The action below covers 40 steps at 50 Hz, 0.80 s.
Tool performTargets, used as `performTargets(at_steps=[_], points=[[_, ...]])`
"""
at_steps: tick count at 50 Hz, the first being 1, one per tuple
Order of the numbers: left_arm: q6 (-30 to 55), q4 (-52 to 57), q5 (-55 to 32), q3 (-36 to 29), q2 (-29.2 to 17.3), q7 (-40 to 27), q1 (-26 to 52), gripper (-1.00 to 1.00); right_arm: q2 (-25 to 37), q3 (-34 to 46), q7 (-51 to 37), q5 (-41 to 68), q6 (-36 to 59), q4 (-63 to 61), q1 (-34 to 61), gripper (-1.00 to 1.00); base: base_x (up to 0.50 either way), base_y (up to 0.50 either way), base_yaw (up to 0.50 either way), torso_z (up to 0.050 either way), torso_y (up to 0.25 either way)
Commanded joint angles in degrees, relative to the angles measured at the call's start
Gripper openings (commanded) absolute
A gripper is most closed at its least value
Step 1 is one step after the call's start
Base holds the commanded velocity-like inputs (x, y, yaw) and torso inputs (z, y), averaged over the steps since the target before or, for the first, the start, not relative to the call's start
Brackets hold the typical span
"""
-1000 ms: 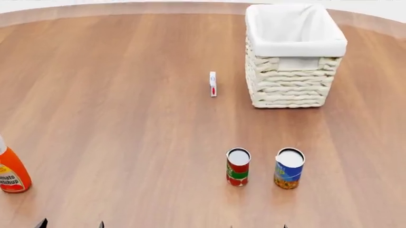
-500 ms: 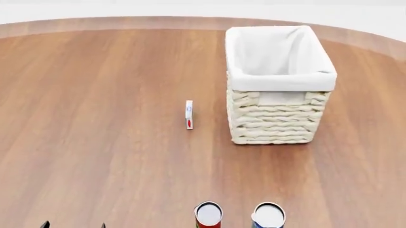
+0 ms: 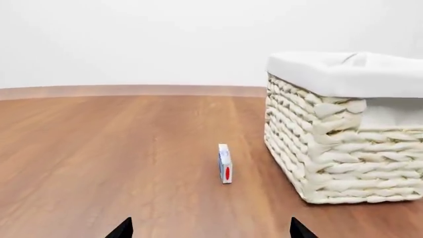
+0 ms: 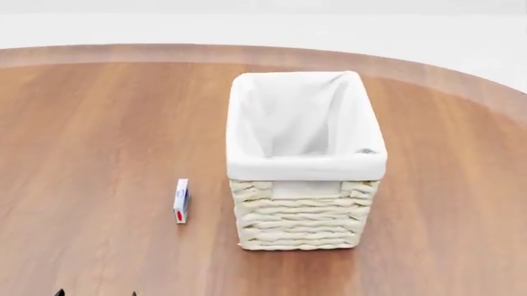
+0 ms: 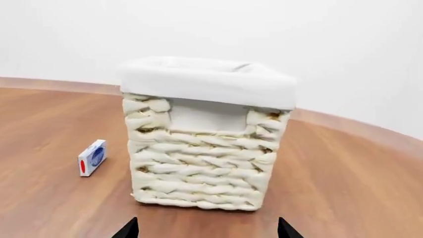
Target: Pick up the cream cheese box, and put it in the basket.
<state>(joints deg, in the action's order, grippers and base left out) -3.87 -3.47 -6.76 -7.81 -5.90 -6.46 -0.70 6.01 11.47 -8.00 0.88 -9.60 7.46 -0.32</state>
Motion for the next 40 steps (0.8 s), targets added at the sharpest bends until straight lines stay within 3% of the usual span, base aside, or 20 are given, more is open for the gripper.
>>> performTargets(at_steps=[1,20,40], points=[[0.1,0.2,-1.2,-0.3,-0.7,-0.7,0.0,1.0,0.5,1.2,-0.9,-0.3,-0.5,0.2,-0.1,1.0,0.47,-0.34,0.0,0.0,0.015],[0.1,-0.1,-1.9,-1.2,-1.5,-1.6,0.4,1.0,1.2,2.4,-4.1,-2.4,-1.0,0.2,0.2,1.0,0.44,-0.11,0.0,0.0,0.0],[0.2,-0.6,-2.5,-2.3,-2.0,-2.6,0.6,1.0,1.9,3.7,-4.2,-1.2,-2.6,1.1,0.3,1.0,0.0,0.0,0.0,0.0,0.0]])
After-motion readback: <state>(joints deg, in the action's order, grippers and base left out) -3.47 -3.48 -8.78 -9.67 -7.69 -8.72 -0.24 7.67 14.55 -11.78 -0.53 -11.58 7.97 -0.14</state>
